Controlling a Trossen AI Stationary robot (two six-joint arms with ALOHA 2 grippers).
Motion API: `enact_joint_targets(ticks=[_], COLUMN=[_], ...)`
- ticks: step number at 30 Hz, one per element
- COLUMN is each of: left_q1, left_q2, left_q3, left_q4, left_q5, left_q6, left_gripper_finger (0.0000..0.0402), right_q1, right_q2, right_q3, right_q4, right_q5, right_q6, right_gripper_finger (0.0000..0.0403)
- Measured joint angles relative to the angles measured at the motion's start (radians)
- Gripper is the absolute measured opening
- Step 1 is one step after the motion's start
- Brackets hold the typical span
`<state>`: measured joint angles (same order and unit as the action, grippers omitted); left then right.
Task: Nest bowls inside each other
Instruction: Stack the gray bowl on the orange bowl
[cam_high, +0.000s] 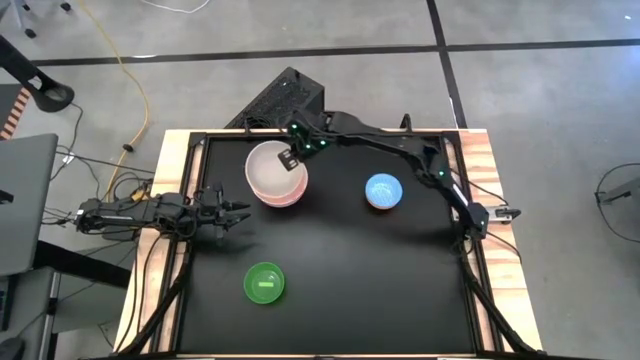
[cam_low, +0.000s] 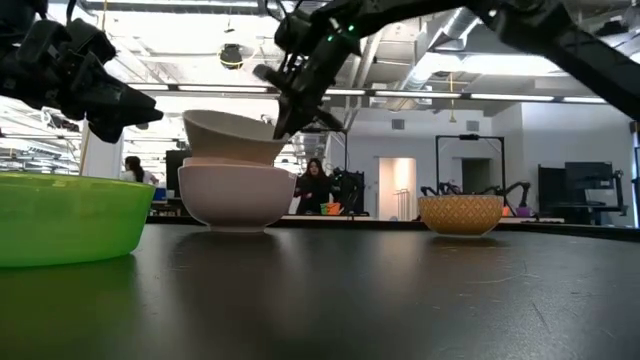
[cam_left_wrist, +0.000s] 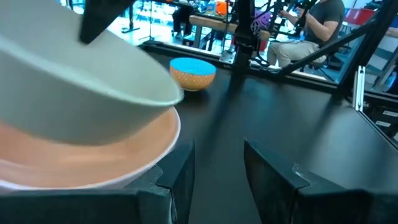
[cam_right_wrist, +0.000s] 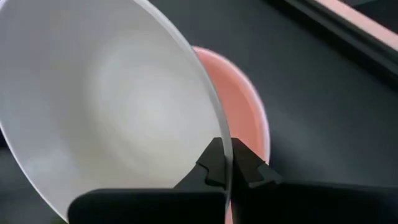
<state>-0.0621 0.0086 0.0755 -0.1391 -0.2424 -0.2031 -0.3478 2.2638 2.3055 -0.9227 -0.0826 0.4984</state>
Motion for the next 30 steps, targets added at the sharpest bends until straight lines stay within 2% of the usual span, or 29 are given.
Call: enact_joint_targets(ticks=[5, 14, 20, 30], left_q1=[0.0, 0.0, 0.0, 0.0], left_q2=[0.0, 0.0, 0.0, 0.0], left_q3=[0.0, 0.0, 0.0, 0.0], left_q4=[-0.007, -0.006, -0.006, -0.005], left_q5=[0.0, 0.0, 0.0, 0.0], left_q6=[0.0, 0.007, 0.006, 0.006], left_gripper_finger=[0.0128, 0.0128, 0.0128, 0.0128], right_q1=[-0.004, -0.004, 0.007, -0.016], right_q2=[0.065, 0.068, 0.068, 0.053], right_q3=[0.051, 0.029, 0.029, 0.029], right_q4=[-0.013, -0.042, -0.043, -0.064], right_q5=[-0.003, -0.002, 0.035, 0.032], right_q6=[-0.003, -0.007, -0.034, -0.04], right_gripper_finger=[0.0007, 0.0015, 0.007, 0.0151])
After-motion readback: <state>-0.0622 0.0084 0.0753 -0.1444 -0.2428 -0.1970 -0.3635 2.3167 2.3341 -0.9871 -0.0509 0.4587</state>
